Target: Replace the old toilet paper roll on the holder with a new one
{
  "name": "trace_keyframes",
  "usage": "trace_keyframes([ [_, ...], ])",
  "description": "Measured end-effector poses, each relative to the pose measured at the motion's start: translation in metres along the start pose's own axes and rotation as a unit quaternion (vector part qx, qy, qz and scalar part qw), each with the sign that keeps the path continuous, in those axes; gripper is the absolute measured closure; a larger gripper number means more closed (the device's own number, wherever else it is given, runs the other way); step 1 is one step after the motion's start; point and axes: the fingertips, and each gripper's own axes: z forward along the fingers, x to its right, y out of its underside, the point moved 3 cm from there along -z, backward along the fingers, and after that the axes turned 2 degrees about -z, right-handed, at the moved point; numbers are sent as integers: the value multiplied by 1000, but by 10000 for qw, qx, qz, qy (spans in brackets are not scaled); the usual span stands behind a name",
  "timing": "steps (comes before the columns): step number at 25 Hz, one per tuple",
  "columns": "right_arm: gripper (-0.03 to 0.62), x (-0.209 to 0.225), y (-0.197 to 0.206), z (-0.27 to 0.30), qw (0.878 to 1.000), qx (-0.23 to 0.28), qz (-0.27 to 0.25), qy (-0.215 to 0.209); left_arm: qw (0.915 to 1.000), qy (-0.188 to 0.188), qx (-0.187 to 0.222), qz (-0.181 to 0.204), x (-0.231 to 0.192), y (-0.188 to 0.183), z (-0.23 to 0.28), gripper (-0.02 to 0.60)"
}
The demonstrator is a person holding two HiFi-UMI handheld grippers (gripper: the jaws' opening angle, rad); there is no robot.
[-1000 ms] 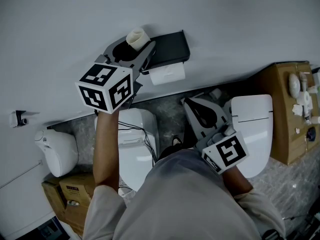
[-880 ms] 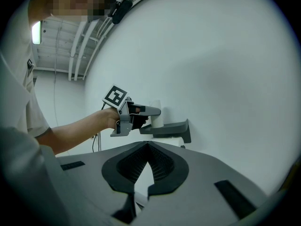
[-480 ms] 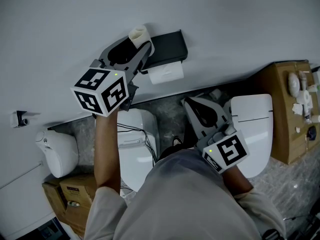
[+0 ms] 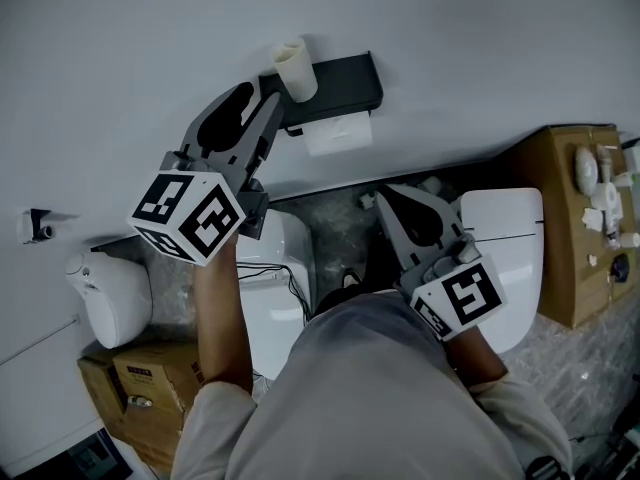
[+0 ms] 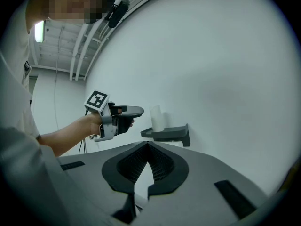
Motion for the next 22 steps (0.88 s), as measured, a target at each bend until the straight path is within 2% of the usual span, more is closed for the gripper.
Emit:
trace_keyframes([
  [2, 577, 1, -5, -1, 10000, 46, -42, 12, 9998, -128, 157, -36, 2, -3, -14, 426],
  [4, 577, 2, -11, -2, 9999, 87, -91, 6, 9991, -272, 301, -79, 5, -5, -27, 510],
  [6, 577, 3, -17, -5, 9999, 106, -127, -3, 9987, -256, 392, -186, 10, -2, -37, 570],
  [9, 577, 4, -26, -9, 9997, 119, -198, -28, 9980, -84, 437, -448, 18, 7, -47, 577],
  [15, 577, 0, -37, -14, 9995, 142, -260, -74, 9951, 5, 524, -843, 26, 24, -64, 577],
  [22, 577, -9, -39, -11, 9995, 95, -285, -98, 9929, 121, 558, -1044, 28, 33, -74, 577],
])
